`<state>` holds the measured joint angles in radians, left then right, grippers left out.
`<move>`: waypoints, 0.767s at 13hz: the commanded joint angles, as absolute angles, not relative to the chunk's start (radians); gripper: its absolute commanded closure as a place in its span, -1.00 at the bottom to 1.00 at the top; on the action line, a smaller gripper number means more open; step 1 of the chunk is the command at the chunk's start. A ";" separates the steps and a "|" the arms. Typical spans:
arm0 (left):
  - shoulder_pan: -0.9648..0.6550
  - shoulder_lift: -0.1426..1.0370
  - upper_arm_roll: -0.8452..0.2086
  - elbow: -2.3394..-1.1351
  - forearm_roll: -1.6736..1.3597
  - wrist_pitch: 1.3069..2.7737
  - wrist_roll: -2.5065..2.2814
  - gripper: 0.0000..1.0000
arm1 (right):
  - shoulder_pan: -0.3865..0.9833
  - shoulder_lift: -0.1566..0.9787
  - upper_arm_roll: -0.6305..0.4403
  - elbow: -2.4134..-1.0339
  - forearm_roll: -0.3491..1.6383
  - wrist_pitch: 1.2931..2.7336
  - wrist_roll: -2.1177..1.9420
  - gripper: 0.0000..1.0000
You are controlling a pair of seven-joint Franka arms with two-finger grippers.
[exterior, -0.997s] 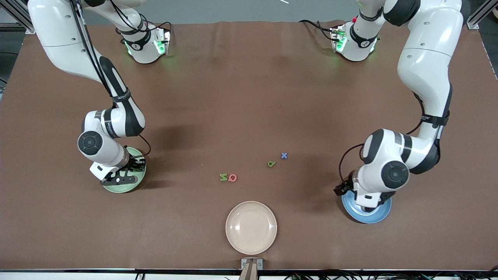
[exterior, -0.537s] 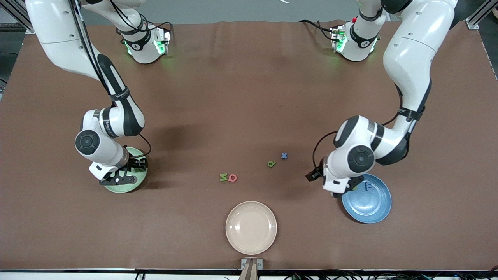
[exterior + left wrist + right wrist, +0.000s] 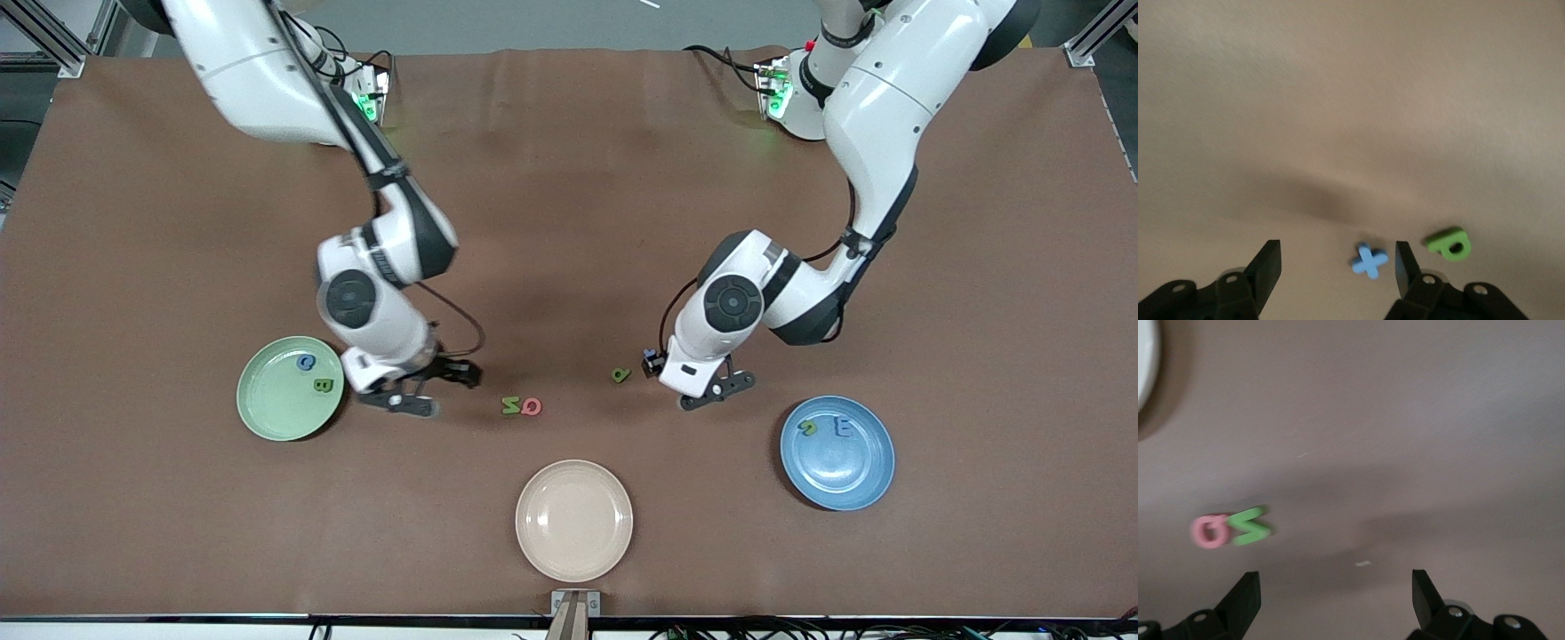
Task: Sort upper and lower case letters into plates
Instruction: 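Grasp the blue x with the left gripper while the right reaches N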
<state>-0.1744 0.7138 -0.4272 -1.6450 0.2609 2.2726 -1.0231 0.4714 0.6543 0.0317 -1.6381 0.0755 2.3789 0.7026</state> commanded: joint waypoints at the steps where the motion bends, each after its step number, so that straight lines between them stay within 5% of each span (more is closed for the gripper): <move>1: -0.201 0.701 -0.423 -1.683 0.285 2.313 -1.014 -0.33 | 0.538 0.810 0.006 -1.453 0.014 2.364 0.839 -1.00; 10: -0.221 0.738 -0.423 -1.724 0.403 2.405 -0.963 -0.13 | 0.543 0.870 0.009 -1.404 -0.126 2.362 0.848 -1.00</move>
<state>-0.2117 0.7379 -0.4260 -1.7175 0.3804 2.3893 -0.9676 0.5415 0.8592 0.0004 -1.4286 -0.1089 2.3772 0.8345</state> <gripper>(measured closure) 0.427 0.000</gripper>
